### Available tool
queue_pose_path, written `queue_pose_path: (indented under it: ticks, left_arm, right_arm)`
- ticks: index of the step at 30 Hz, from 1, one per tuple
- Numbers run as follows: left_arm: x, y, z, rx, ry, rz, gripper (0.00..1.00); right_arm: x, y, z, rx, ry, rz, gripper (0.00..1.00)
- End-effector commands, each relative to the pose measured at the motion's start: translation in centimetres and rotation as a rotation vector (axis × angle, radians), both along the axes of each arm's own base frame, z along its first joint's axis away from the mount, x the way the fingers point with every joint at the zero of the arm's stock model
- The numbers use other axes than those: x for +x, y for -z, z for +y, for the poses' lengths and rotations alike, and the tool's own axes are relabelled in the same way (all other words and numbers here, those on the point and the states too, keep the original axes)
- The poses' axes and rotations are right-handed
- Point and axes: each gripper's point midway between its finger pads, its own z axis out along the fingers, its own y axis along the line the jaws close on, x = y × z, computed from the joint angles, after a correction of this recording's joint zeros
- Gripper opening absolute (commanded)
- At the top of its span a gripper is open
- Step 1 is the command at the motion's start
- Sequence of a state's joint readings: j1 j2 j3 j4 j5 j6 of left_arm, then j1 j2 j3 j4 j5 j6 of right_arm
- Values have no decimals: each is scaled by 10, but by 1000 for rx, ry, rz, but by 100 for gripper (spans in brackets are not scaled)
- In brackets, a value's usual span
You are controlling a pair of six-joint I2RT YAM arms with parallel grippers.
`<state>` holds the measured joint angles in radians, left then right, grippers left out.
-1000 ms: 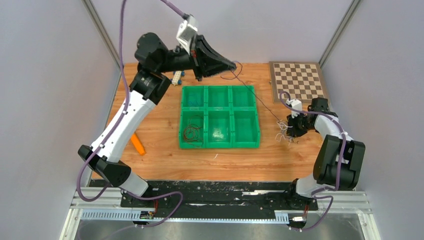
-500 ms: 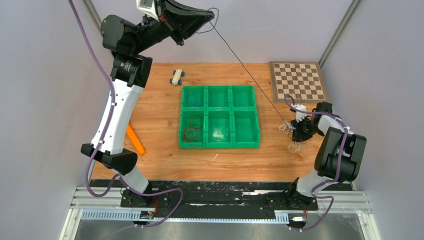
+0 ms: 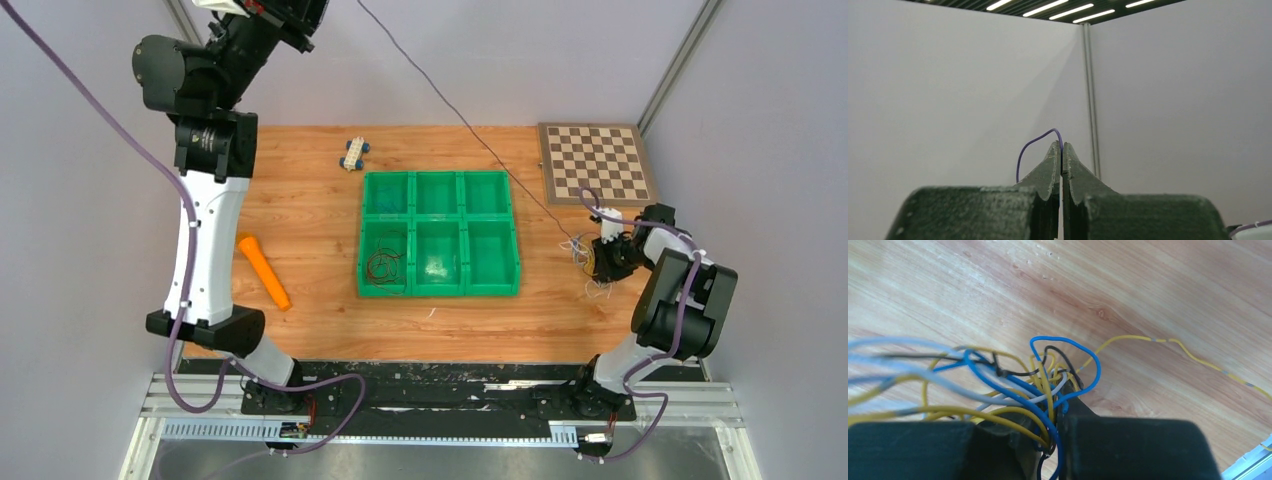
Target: Untangle the cables
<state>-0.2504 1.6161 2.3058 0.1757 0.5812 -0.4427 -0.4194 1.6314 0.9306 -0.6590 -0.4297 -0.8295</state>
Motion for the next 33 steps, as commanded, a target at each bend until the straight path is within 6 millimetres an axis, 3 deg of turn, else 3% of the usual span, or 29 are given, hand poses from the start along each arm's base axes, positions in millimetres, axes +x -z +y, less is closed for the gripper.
queue_pose_path:
  ticks: [1, 4, 6, 10, 15, 19, 22, 24, 29, 33]
  left_arm:
    - [13, 14, 36, -25, -129, 77, 0]
    - [21, 21, 59, -34, -205, 97, 0]
    - [27, 12, 78, -56, -283, 74, 0]
    - [10, -28, 109, -104, -414, -42, 0]
    - [-6, -45, 127, -105, -505, -123, 0]
    - [-3, -32, 113, -59, -420, -97, 0]
    - [-1, -32, 116, -75, -434, -92, 0]
    - [-3, -37, 118, -76, -449, -112, 0]
    - [3, -23, 101, -41, -330, -72, 0]
    - [5, -23, 103, -44, -339, -87, 0]
  right_arm:
    - [19, -41, 0, 14, -7, -113, 10]
    - [20, -49, 2, 16, -9, -138, 5]
    - [15, -33, -5, -19, -17, -96, 3]
    - [4, 1, -25, -91, -10, 16, 9]
    - [10, 6, -34, -101, 17, 27, 10]
    - [16, 1, -32, -89, 14, 7, 5]
    - [16, 3, -35, -101, 21, 17, 4]
    - [13, 5, -36, -108, 18, 26, 5]
    - [13, -4, -25, -77, 1, -4, 6]
    - [12, -7, -21, -64, -1, -4, 6]
